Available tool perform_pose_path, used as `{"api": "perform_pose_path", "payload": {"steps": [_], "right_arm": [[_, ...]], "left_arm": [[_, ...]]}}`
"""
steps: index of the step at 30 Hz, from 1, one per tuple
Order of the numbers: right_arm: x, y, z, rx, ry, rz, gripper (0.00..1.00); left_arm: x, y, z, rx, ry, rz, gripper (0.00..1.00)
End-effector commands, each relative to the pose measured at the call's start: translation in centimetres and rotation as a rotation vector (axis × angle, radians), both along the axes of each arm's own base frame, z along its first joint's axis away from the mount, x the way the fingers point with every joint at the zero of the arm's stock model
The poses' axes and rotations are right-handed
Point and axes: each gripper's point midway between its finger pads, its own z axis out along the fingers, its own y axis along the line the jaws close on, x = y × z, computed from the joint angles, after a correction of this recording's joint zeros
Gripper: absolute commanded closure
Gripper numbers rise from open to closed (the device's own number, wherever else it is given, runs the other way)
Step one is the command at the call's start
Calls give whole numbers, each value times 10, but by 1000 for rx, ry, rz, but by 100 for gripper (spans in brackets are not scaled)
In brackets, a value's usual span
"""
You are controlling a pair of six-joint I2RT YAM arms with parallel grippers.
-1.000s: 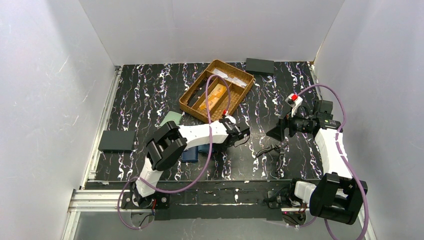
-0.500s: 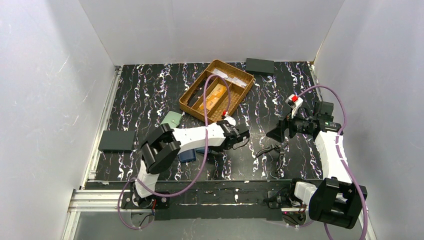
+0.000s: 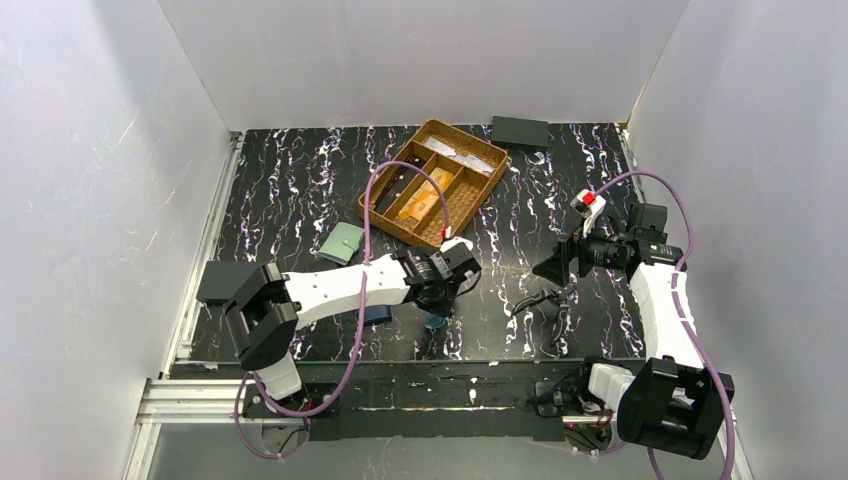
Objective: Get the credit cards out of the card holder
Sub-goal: Open the card holder at the center of the board.
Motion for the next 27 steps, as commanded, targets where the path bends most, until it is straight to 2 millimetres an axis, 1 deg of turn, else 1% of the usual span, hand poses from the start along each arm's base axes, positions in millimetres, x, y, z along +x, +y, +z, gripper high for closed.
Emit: {"api": "perform_pose_path", "payload": {"steps": [1, 11, 12, 14, 18, 25, 27], "right_arm": [[-1, 3, 12, 2, -42, 30, 0], [-2, 5, 16, 5, -38, 53, 0], [-2, 5, 16, 6, -37, 56, 0], [-1, 5, 15, 6, -32, 63, 0], [-1, 4, 13, 5, -17, 75, 0], [-4, 7, 13, 3, -1, 107, 0], [-4, 7, 13, -2, 1, 117, 0]], "left_arm": [[-5, -36, 32, -198, -7, -119, 100], [-13, -68, 47, -344, 13, -235, 100], [-12, -70, 48, -354, 7, -237, 100], [-17, -75, 49, -388, 30, -266, 100], [-16, -80, 53, -437, 54, -281, 100], [-16, -92, 66, -560, 76, -336, 100], [-17, -92, 66, -581, 85, -348, 100]]}}
